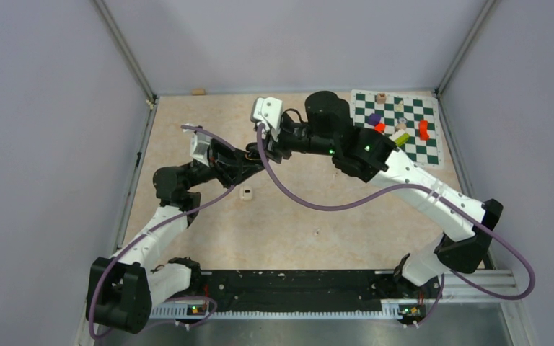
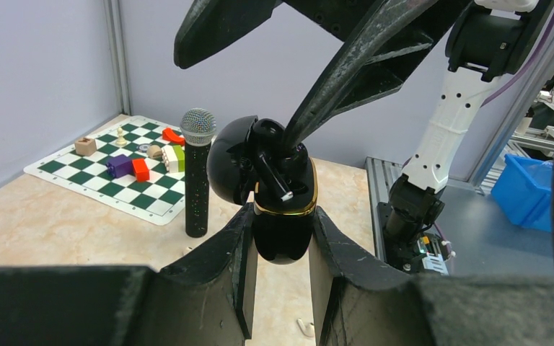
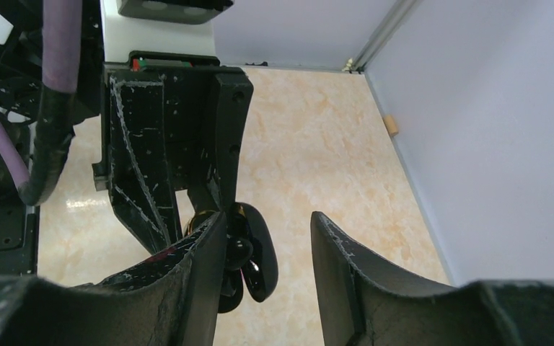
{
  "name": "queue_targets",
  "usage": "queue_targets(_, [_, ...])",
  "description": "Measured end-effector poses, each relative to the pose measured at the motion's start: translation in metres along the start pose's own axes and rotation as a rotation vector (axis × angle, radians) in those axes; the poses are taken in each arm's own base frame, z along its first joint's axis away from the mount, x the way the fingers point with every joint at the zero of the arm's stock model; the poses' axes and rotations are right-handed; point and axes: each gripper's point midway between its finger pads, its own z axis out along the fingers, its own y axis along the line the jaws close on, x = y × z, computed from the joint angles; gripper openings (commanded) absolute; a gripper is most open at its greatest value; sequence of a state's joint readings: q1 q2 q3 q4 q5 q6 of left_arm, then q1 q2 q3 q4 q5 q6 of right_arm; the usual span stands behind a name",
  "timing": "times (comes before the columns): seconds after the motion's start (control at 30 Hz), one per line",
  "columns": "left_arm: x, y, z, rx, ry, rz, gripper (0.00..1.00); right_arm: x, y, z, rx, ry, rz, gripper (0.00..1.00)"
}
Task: Insert the wireless bluetooth earbuds into the charging case
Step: Adjust the left earbud in the left side groove of the charging case, then pick up the left earbud from the left side groove of the charging case.
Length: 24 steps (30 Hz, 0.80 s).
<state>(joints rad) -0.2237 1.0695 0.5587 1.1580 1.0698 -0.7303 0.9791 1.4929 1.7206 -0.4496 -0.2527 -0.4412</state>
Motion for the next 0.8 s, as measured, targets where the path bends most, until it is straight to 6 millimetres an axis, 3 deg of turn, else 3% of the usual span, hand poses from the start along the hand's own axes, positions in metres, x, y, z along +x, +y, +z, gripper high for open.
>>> queue_targets(0.3, [0.001, -0.001, 0.000, 0.006, 0.005, 0.000, 0.00, -0.011, -0.001, 0.001, 0.000, -0.015, 0.011, 0.49])
queue_targets(0.6, [0.001, -0.001, 0.000, 0.006, 0.005, 0.000, 0.00, -0.007, -0.014, -0.010, 0.080, 0.017, -0.010, 0.48])
queue_targets(0.8, [0.002, 0.000, 0.000, 0.002, 0.008, 0.006, 0.00, -0.003, -0.013, -0.018, 0.094, 0.028, 0.021, 0.44])
